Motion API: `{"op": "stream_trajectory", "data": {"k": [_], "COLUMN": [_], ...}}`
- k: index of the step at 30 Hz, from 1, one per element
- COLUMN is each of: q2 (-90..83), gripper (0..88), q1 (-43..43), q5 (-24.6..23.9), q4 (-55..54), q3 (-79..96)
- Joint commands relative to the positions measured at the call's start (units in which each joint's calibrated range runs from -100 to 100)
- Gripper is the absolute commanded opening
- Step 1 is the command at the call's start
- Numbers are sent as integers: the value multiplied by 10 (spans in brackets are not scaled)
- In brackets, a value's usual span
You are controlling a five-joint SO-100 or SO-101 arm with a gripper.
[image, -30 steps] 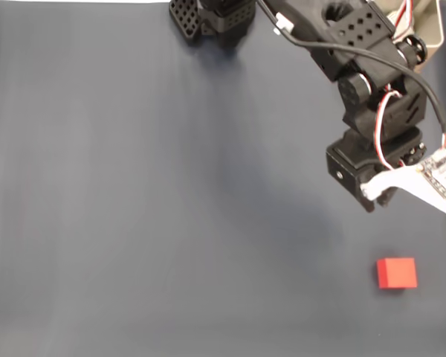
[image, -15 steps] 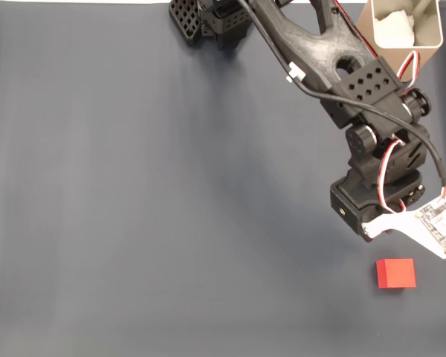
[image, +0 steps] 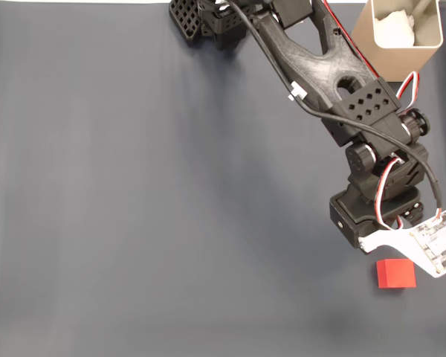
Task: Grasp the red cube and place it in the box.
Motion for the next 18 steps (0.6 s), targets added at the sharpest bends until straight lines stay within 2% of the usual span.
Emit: {"op": "stream_trajectory", "data": {"k": [1, 11, 18], "q2": [5, 60, 113], "gripper": [335, 408, 419], "q1": [5, 6, 6], "q5": [1, 5, 8], "q4": [-2, -16, -35], "q3": [-42, -113, -176]}}
